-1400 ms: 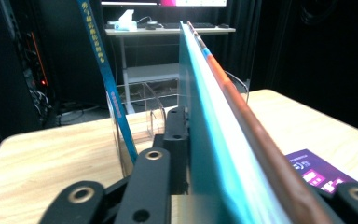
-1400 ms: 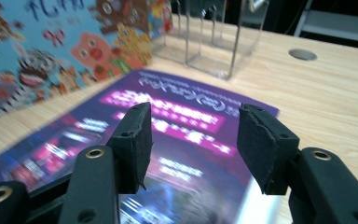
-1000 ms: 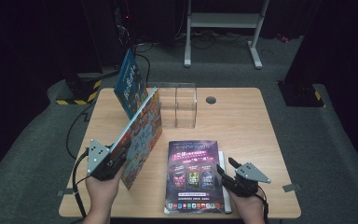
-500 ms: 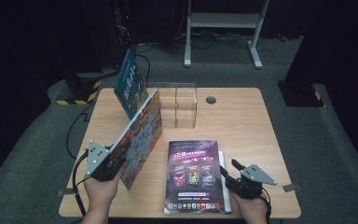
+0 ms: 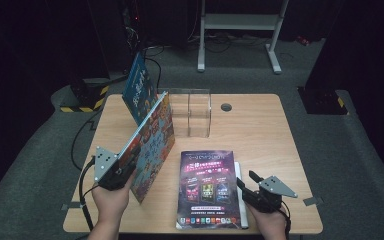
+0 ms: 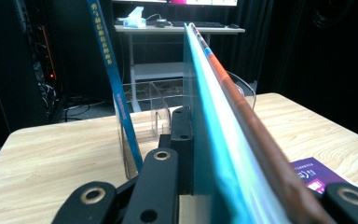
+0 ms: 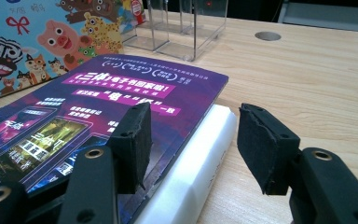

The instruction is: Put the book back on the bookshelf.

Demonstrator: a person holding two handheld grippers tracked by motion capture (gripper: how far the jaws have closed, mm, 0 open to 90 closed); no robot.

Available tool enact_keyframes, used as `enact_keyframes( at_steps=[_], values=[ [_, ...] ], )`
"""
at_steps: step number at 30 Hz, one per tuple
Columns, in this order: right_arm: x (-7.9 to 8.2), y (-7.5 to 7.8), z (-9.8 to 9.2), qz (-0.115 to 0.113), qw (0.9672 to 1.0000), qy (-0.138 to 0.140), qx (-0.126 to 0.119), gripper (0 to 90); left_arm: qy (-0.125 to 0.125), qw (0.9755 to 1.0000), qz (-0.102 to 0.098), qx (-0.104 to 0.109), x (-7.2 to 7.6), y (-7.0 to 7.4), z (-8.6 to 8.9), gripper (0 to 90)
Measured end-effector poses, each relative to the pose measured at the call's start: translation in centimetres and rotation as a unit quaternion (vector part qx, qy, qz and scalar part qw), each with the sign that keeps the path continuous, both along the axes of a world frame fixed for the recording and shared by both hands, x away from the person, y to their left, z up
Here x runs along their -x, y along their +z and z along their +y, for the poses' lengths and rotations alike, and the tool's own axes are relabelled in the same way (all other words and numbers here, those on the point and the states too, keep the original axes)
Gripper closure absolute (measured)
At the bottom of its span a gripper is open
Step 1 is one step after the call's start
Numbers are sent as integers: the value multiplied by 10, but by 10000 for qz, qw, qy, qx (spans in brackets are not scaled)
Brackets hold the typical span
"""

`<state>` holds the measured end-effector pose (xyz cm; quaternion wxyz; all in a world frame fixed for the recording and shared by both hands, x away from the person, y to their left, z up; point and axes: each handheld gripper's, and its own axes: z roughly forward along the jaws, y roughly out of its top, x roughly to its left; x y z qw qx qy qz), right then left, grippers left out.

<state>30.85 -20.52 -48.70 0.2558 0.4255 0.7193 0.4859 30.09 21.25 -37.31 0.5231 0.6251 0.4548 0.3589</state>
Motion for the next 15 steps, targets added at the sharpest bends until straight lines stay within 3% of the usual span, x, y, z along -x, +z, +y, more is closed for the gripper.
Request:
enact_keyframes(
  at_steps=[6, 12, 15],
  values=[
    [0, 1, -3, -28, 10000, -24, -33, 449, -67, 9998, 1, -167, -9, 15, -9, 813],
    [0, 2, -7, -40, 9999, -49, -80, 449, -36, 10000, 9, -19, -12, 24, -6, 813],
    [0, 3, -8, -26, 9999, -58, -114, 449, 9, 10000, -27, -50, -10, 28, -3, 813]
  ],
)
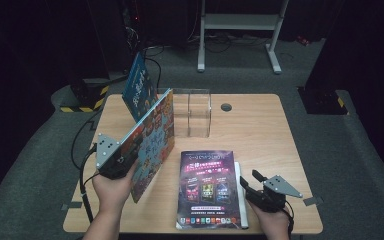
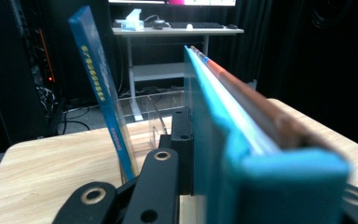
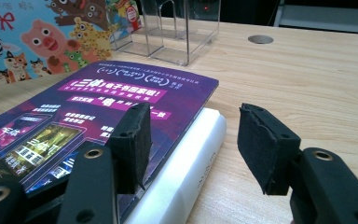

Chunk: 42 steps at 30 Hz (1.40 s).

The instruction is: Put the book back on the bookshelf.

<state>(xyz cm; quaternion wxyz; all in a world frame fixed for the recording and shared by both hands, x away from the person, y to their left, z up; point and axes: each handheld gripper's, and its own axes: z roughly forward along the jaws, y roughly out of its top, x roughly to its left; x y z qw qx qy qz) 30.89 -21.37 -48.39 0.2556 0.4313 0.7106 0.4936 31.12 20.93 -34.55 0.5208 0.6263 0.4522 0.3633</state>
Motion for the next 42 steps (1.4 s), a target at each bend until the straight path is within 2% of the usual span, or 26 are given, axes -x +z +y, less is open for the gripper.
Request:
enact_keyframes(
  at_steps=[5, 10, 17, 26, 42],
  values=[
    [0, 0, 1, 11, 10000, 5, -19, 449, 159, 9998, -19, 125, 0, 7, 8, 813],
    [1, 1, 2, -10, 10000, 16, -11, 449, 327, 9994, -63, 114, -1, 14, 11, 813],
    [1, 2, 1, -13, 10000, 21, -28, 450, 528, 9984, -157, 143, -10, 18, 10, 813],
    [1, 3, 1, -31, 10000, 25, -41, 450, 684, 9974, -180, 156, -28, 20, 3, 814],
    [2, 5, -1, -32, 10000, 37, -72, 453, 922, 9953, -254, 165, -67, 14, -7, 813]
  ],
)
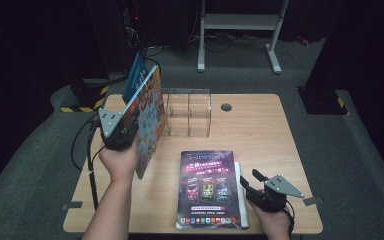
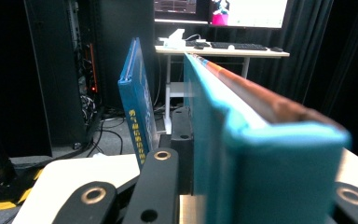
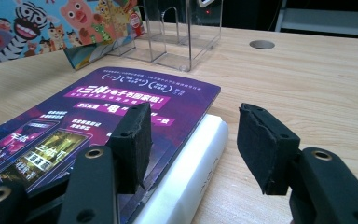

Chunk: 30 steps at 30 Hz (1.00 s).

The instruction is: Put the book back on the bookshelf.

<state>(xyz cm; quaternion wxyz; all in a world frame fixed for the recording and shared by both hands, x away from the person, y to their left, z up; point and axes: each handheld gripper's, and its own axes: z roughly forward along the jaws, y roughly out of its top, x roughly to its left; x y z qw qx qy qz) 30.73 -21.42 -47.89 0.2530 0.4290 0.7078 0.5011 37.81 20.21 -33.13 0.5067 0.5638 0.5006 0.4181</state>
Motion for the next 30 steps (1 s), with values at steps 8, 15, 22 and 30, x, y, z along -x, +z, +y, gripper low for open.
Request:
enact_keyframes(
  at_steps=[8, 15, 22, 30],
  values=[
    [0, 0, -1, -15, 10000, -10, 5, 455, 88, 9999, 24, -46, -21, -7, -5, 813],
    [0, 0, -1, -10, 10000, -18, -7, 455, 135, 9999, 10, -47, -34, -12, -10, 813],
    [0, 0, -2, 7, 10000, -32, -20, 456, 179, 9998, -2, -82, -46, -16, -15, 813],
    [0, -1, -4, 15, 10000, -38, -42, 458, 241, 9997, -56, -35, -56, -19, -20, 813]
  ],
)
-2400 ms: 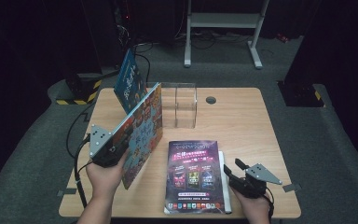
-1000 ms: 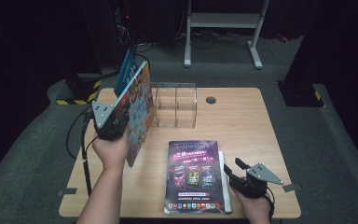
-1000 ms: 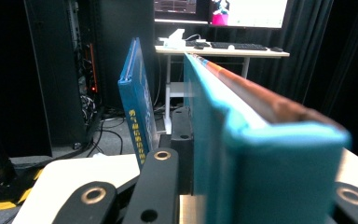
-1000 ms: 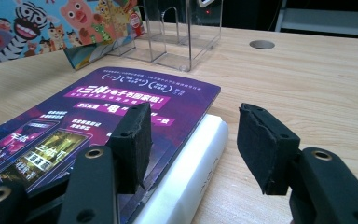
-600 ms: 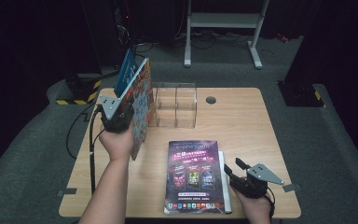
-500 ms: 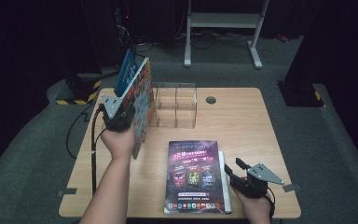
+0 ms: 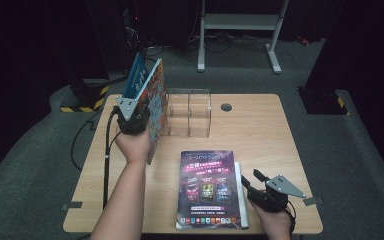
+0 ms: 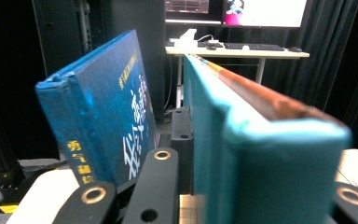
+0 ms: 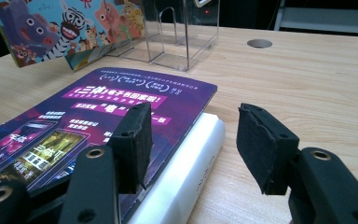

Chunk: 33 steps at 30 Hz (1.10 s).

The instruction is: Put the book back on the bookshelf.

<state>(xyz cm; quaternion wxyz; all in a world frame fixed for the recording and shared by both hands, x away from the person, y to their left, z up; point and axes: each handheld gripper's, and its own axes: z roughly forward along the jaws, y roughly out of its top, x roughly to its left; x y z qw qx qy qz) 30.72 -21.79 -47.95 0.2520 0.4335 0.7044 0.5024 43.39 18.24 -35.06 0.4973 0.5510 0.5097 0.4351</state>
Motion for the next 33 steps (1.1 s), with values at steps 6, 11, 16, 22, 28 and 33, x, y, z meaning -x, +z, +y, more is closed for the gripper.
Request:
enact_keyframes(
  at_steps=[6, 11, 16, 22, 28, 33],
  values=[
    [0, 0, -1, 2, 10000, 8, -12, 460, -12, 10000, 6, 10, -7, -3, -5, 813],
    [0, 0, -1, 5, 10000, 11, -18, 462, -4, 10000, -12, 16, -9, -6, -6, 812],
    [1, 0, 0, 3, 10000, 39, -7, 464, 9, 10000, -45, 12, -10, -10, -5, 812],
    [3, 0, -1, 3, 10000, 18, -9, 464, -14, 10000, -65, 51, -9, -13, -4, 812],
    [3, 0, -1, -1, 10000, 20, -19, 464, -65, 10000, -32, 61, -3, -17, -1, 809],
    [5, 1, 0, 5, 10000, 18, -12, 464, -94, 9999, 54, 80, 5, -22, 3, 807]
  ],
)
